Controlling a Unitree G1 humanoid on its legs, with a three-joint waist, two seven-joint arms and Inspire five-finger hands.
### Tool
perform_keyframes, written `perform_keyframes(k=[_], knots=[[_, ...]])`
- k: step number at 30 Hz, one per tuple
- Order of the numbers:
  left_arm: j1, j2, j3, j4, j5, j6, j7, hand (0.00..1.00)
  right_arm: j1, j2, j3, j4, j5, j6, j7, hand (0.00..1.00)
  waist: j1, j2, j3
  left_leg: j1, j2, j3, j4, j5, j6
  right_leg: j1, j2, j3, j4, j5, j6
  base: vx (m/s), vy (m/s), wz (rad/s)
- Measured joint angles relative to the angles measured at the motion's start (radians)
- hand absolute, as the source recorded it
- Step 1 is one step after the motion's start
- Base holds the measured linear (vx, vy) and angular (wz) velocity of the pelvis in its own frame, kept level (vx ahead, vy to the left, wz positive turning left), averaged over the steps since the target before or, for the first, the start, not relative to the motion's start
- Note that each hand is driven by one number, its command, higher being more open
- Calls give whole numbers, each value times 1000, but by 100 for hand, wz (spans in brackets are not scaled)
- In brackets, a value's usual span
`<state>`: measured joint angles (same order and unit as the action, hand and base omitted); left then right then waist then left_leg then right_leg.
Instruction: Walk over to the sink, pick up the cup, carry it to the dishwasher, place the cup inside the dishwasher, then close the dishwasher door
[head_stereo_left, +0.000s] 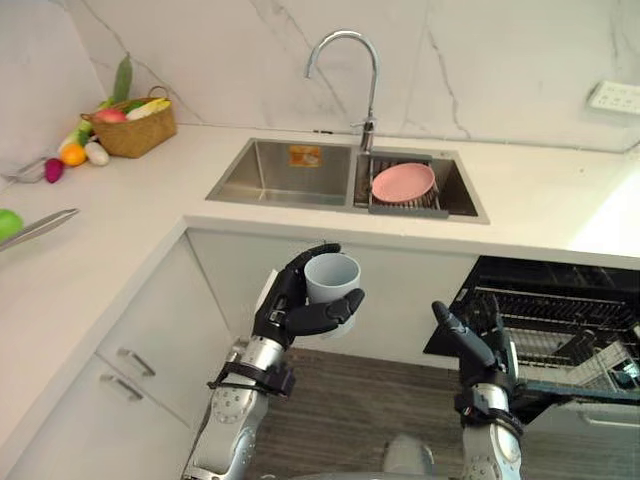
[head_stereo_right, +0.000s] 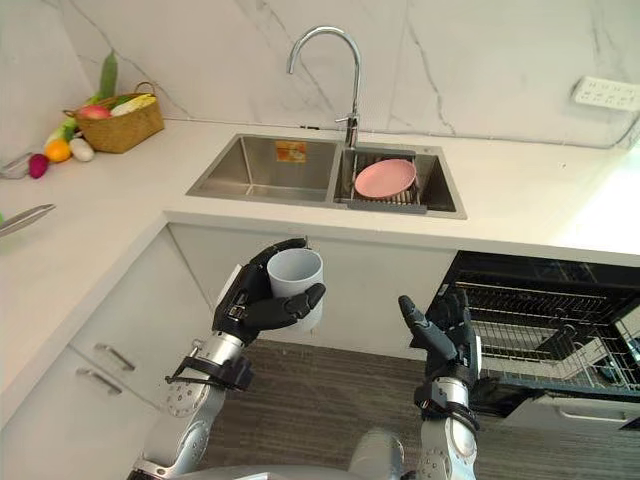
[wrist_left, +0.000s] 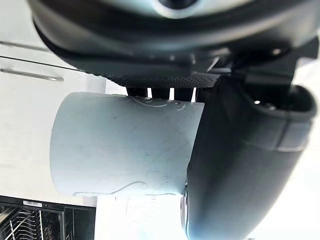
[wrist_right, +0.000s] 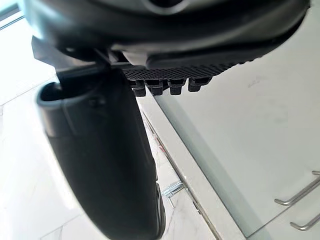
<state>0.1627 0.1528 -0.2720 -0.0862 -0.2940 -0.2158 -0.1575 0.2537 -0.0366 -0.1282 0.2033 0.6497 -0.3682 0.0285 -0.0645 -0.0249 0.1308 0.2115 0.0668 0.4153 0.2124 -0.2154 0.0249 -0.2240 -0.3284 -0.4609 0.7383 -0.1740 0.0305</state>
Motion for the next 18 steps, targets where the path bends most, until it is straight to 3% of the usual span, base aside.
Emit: perform_keyframes(k=[1, 2, 3, 4, 6, 10, 13, 15, 16, 17, 18], knots=[[0, 14, 2, -3, 0, 6, -23, 0, -8, -4, -1, -22, -15, -5, -2, 100, 12, -2, -1, 36, -4, 29, -27, -1, -11, 5, 3, -121, -130, 46, -20, 404, 11, -55], [4, 37, 7, -28, 0, 23, -44, 0, -16, -10, -1, -44, -15, -10, -3, 100, 24, -18, -3, 68, -22, 48, -50, -10, -30, 3, 16, -185, -231, 186, -46, 349, -1, -57], [7, 49, 8, -44, 0, 27, -52, 0, -20, -18, -1, -59, -14, -12, -4, 100, 25, -28, -5, 81, -36, 51, -58, -22, -49, -3, 16, -201, -252, 228, -118, 370, -38, -61], [7, 42, 7, -53, 0, 35, -69, 0, -41, -63, -4, -62, -14, -20, -10, 100, 24, -9, -10, 91, -33, 69, -65, -41, -61, 2, 38, -189, -260, 184, -147, 341, -61, -52], [-17, 28, -11, -66, 0, 41, -91, 0, -65, -114, -49, -64, -14, -27, -30, 100, 20, 29, -6, 86, -9, 91, -57, -65, -63, 1, 84, -165, -299, 176, -149, 275, -46, -42], [-87, 38, -59, -76, -6, 41, -130, 0, -63, -118, -200, -114, -26, -57, -112, 100, -2, 36, -6, 93, 20, 93, -28, -92, -63, 21, 152, -119, -349, 126, -137, 146, -36, -29], [-120, 67, -105, -77, -10, 41, -126, 0, -49, -118, -283, -218, -24, -86, -141, 100, -5, 36, -7, 36, 72, 98, 202, -106, -37, 21, 172, -60, -333, 87, -127, 84, -62, -56], [-127, 65, -126, -79, -10, 41, -113, 0, -48, -118, -310, -276, -24, -90, -142, 100, -3, 52, -10, -40, 160, 104, 458, -83, 3, 33, 218, -17, -339, 70, -128, 85, -93, -82], [-127, 61, -136, -80, -10, 41, -97, 0, -43, -118, -311, -312, -25, -89, -141, 100, -4, 68, -9, -86, 227, 85, 625, -14, 34, 61, 269, 13, -355, 60, -136, 174, -86, -109], [-126, 60, -155, -81, -9, 41, -77, 0, -39, -116, -304, -343, -25, -85, -140, 100, -4, 70, -4, -145, 263, 11, 783, 90, 9, 98, 311, 50, -374, 45, -153, 239, -85, -111], [-125, 58, -164, -82, -10, 41, -70, 0, -38, -115, -299, -356, -25, -85, -140, 100, -4, 70, -3, -176, 268, -30, 838, 94, -4, 109, 327, 70, -377, 40, -158, 261, -69, -117]])
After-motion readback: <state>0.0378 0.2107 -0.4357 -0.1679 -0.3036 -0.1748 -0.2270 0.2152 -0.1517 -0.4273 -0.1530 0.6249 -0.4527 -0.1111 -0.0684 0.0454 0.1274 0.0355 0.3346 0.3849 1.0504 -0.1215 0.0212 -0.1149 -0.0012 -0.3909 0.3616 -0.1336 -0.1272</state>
